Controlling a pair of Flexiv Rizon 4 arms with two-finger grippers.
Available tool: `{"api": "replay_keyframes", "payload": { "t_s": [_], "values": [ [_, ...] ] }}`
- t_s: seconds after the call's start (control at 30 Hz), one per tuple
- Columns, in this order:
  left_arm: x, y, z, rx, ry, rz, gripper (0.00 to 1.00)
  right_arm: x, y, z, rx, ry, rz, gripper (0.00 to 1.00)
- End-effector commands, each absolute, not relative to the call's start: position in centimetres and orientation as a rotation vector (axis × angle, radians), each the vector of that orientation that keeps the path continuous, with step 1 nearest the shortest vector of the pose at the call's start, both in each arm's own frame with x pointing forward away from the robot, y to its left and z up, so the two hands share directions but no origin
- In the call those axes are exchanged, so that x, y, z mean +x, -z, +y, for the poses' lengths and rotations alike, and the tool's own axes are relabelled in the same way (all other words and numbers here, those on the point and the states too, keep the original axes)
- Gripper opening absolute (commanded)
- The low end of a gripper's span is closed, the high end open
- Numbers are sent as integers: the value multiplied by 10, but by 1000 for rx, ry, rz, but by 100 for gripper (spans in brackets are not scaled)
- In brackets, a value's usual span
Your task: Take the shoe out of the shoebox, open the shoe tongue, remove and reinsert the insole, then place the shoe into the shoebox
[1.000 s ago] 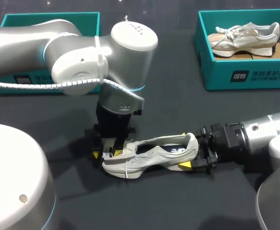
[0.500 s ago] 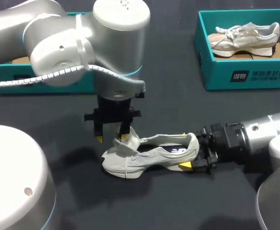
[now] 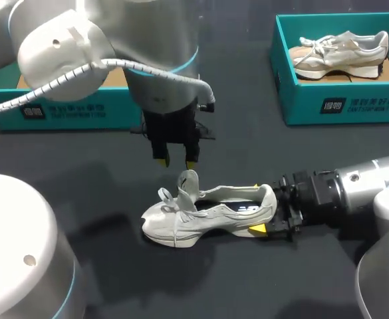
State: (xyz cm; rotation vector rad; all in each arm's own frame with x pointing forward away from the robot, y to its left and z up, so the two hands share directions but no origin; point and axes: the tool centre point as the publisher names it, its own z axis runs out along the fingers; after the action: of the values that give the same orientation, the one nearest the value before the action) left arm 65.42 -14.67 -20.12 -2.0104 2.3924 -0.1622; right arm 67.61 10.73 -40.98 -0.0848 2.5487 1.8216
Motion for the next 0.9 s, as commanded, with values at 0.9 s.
{"api": "replay_keyframes", "payload": {
  "t_s": [0.9],
  "values": [
    [645, 198, -179, -681, 450, 3094, 0, 674, 409, 106, -85, -1816, 2552, 0]
  ]
}}
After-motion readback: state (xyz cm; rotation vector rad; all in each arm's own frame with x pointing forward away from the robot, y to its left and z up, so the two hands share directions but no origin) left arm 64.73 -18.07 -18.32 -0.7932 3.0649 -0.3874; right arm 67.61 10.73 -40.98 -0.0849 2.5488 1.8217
